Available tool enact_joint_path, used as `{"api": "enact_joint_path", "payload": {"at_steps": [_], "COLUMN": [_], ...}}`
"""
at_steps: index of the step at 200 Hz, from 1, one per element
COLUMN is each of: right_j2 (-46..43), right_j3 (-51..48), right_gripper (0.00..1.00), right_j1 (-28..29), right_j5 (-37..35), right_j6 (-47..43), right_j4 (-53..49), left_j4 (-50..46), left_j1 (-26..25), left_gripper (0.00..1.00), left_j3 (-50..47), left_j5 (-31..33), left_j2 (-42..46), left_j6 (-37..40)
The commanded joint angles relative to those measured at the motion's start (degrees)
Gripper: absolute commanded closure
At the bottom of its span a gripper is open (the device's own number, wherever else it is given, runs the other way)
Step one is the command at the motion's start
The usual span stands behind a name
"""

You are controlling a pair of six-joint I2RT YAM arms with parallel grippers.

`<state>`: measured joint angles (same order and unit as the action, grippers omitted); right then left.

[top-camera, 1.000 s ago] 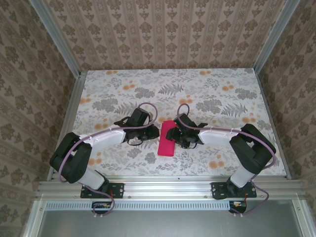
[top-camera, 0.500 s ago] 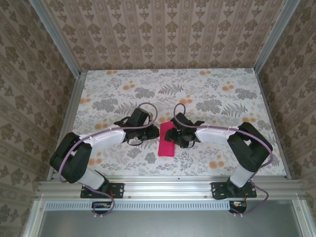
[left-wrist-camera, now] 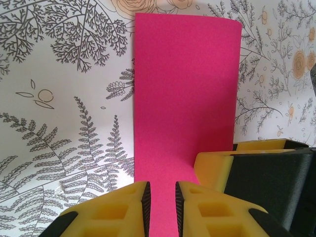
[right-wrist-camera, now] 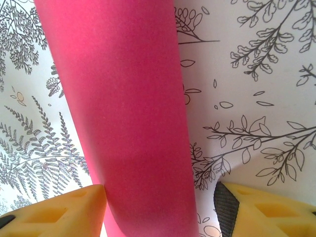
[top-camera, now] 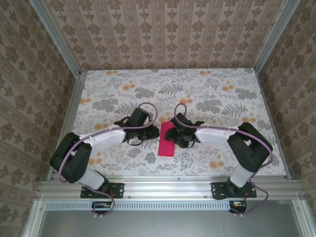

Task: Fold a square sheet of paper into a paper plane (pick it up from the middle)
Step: Hold the square sheet of paper at the center of the table.

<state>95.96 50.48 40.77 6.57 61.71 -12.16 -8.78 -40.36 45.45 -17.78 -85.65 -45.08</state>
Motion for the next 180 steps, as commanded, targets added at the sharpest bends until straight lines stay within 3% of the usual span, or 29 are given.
{"api": "enact_joint_path", "payload": {"at_steps": [1, 107, 180], "right_j2": [0.0, 3.3, 4.4], "right_j3": [-0.4, 0.7, 1.1], "right_gripper": [0.38, 0.41, 0.41], "right_j1": [0.0, 0.0, 0.0], "right_j5": [-2.3, -4.6, -3.1], "right_j6": [0.8, 1.5, 2.8], "right_j4": [-1.7, -5.6, -3.8], "left_j4": [-1.3, -2.7, -2.4], "left_j1": [0.4, 0.6, 0.8], "left_gripper": [0.77, 0.78, 0.78], "left_j3": [1.6, 2.0, 1.7], "left_j5": [0.4, 4.0, 2.4], "left_j2": [0.8, 0.7, 0.5], "left_j6": [-0.2, -1.5, -0.9]}}
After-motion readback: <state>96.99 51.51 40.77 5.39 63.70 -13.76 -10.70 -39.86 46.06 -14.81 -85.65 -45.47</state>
